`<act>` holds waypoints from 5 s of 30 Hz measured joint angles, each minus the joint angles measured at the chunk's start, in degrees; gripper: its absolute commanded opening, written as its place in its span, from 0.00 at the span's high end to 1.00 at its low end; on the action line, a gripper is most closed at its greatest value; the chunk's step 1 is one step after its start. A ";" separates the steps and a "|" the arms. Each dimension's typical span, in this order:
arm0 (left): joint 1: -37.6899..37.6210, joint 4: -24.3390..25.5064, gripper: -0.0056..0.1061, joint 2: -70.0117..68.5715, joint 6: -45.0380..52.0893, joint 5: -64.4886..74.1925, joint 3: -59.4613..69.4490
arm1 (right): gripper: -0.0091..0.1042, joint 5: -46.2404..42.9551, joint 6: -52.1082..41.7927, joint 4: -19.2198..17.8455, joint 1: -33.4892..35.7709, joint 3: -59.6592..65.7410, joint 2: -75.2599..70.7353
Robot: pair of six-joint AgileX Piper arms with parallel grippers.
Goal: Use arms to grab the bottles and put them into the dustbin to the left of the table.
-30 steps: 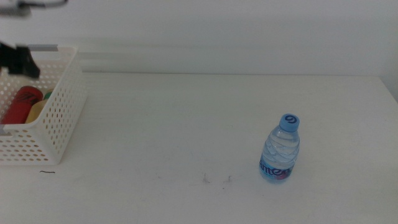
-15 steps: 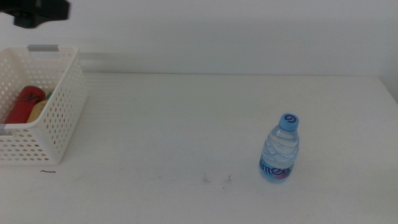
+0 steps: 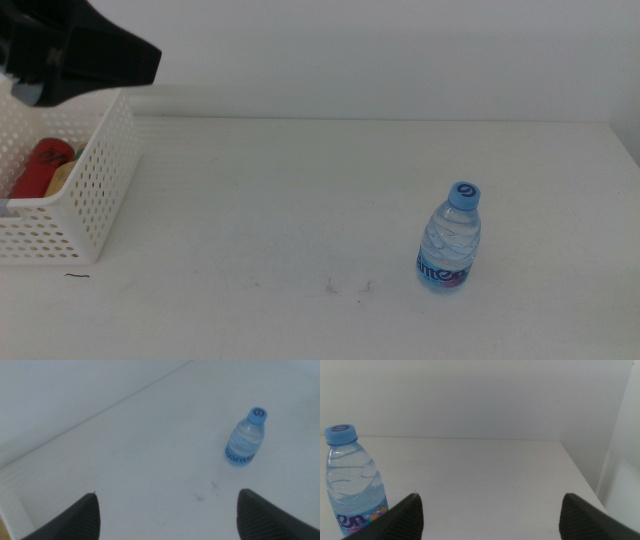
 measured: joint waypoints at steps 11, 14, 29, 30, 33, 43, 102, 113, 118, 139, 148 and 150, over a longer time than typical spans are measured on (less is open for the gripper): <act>0.00 -0.71 0.11 0.00 -0.49 0.92 -0.12 | 0.20 0.00 0.00 0.00 0.00 0.00 0.00; 0.00 -0.71 0.11 0.00 -0.49 -0.81 -0.12 | 0.20 0.00 0.00 0.00 0.00 0.00 0.00; 0.00 -0.84 0.11 0.00 -0.49 -7.55 -0.12 | 0.20 0.00 0.00 0.00 0.00 0.00 0.00; 0.00 -0.84 0.11 0.00 -0.49 -7.83 -0.12 | 0.20 0.00 0.00 0.00 0.00 0.00 0.00; 0.00 -0.84 0.11 0.00 -0.49 -8.14 -0.12 | 0.20 0.00 0.00 0.11 0.00 0.00 0.00; 0.00 -0.84 0.11 0.00 -0.49 -8.14 -0.12 | 0.20 2.96 0.00 5.15 0.30 -11.16 10.38; 0.00 -0.84 0.11 0.00 -0.50 -8.14 -0.12 | 0.93 -71.48 -6.23 12.16 30.79 -25.32 108.91; 0.00 -0.84 0.11 0.00 -0.60 -8.14 -0.12 | 0.93 -40.74 -6.45 1.39 30.79 -59.17 112.16; 0.00 -0.84 0.11 0.00 -0.60 -8.14 -0.12 | 0.93 -36.83 -5.36 -1.17 30.79 -75.12 121.63; 0.00 -0.84 0.11 0.00 -0.60 -8.14 -0.12 | 0.20 -42.73 1.64 -1.93 30.79 -74.68 128.48; 0.00 -0.84 0.11 0.00 -0.60 -8.14 -0.12 | 0.21 -47.85 5.76 -0.84 30.79 -46.10 105.91; 0.00 -0.84 0.11 0.00 -0.60 -8.14 -0.12 | 0.21 -41.37 9.49 -1.82 30.79 -41.71 96.69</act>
